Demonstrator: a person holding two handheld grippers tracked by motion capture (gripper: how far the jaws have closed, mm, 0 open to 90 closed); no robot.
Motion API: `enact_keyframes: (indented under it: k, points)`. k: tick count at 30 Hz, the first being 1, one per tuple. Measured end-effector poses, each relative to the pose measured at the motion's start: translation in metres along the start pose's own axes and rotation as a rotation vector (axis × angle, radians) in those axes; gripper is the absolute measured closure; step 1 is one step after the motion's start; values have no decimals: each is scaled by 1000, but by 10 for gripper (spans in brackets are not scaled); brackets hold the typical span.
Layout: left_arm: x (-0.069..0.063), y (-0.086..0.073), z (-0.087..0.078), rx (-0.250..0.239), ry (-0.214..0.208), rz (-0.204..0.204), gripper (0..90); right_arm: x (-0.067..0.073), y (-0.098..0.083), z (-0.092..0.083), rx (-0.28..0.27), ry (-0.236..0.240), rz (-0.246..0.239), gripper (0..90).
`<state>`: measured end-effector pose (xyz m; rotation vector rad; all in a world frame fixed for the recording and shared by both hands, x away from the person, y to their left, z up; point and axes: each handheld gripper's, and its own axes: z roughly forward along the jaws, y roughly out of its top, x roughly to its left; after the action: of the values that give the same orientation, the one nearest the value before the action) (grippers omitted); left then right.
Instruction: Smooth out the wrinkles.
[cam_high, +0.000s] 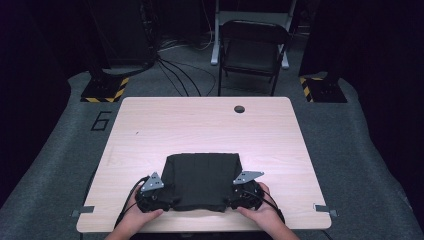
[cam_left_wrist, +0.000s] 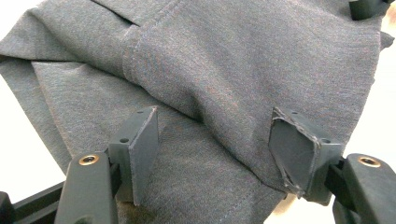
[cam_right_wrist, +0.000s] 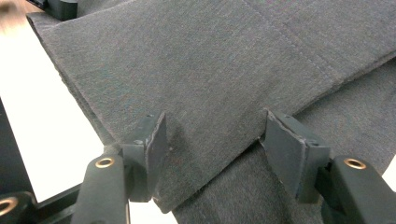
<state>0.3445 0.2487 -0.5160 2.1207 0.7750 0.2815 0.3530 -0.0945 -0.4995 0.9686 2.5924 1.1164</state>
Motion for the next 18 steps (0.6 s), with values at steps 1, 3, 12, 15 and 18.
enact_keyframes:
  k: [1, 3, 12, 15, 18]
  points:
    - [0, 0, -1, 2, -5, -8, 330, 0, 0, -1, 2, -1, 2, 393]
    - [0, 2, -4, 6, -8, -11, 336, -1, 1, -5, -7, 3, 10, 400]
    - [5, 8, -17, -26, -28, -56, 342, -6, 8, -22, -95, -10, 44, 403]
    - [6, 11, -20, -36, -18, -69, 343, -7, 7, -24, -107, -16, 54, 402]
    - [8, 12, -24, -42, -10, -90, 347, -9, 7, -26, -110, -27, 55, 396]
